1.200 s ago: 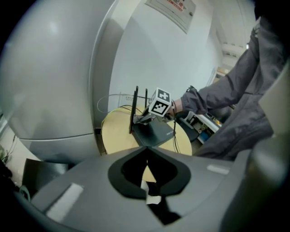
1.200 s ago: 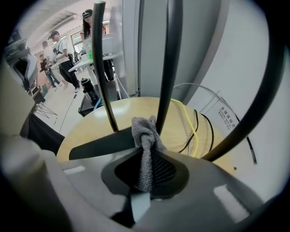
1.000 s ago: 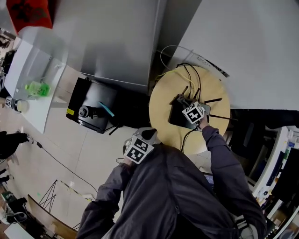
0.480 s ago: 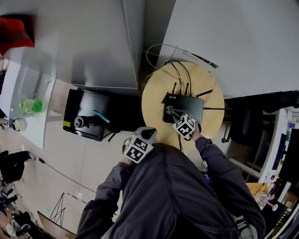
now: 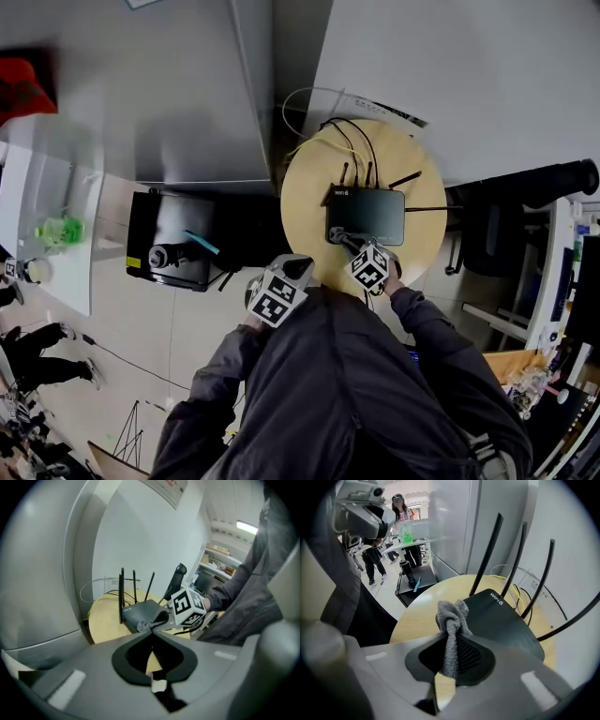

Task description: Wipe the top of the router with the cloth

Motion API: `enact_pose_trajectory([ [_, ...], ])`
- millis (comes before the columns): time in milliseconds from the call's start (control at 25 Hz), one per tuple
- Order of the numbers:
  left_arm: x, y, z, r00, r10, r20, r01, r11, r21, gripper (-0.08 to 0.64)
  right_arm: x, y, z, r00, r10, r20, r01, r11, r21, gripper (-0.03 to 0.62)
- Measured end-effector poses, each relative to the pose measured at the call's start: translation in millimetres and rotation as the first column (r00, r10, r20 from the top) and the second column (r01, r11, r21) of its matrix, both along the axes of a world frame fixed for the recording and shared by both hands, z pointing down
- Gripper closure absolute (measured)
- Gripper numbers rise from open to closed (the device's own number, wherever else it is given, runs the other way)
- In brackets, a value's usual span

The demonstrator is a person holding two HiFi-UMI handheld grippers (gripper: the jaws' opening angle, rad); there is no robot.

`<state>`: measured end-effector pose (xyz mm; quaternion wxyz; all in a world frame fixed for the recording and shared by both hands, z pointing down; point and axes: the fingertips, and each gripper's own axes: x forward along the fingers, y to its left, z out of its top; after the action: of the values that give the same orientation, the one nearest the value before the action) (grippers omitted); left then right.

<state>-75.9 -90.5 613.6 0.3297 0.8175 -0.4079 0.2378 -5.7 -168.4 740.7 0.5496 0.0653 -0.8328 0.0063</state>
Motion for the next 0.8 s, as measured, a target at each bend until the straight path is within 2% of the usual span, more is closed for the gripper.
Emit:
enact_pose_trajectory([
  [120,-6.5,0.5,-0.4,1.0,-0.03,-0.003,0.03,1.0,0.0,0.56,-0.9,-3.7,-0.4,1.0,-0.027,0.005,0.027,0.999,-0.031,0.557],
  [200,-12.0,1.5,-0.5,0.998,-0.062,-0.004,0.062,0.998,-0.001,0.56,-1.6,-19.7,-3.4,1.0,-0.008,0.024,0.009,0.999,-0.042,0.557],
  [400,-21.7,8.4,0.9,0.986,-0.166,-0.006,0.166,0.986,-0.015,0.56,-2.3,-98.1,-10.3,0.998,0.066,0.021,-0.066,0.998,-0.013,0.557],
  [560,-22.9,17.9,6.4,0.969,-0.247,0.0,0.247,0.968,-0.033,0.56,-3.1,-148.8,-2.1,0.998,0.066,-0.016,-0.066,0.998,0.025,0.555],
  [800,-18.9,30.9,8.7,0.945,-0.326,0.006,0.326,0.944,-0.055,0.56,-6.5,-159.1,6.2,0.999,0.038,-0.035,-0.037,0.999,0.033,0.557],
])
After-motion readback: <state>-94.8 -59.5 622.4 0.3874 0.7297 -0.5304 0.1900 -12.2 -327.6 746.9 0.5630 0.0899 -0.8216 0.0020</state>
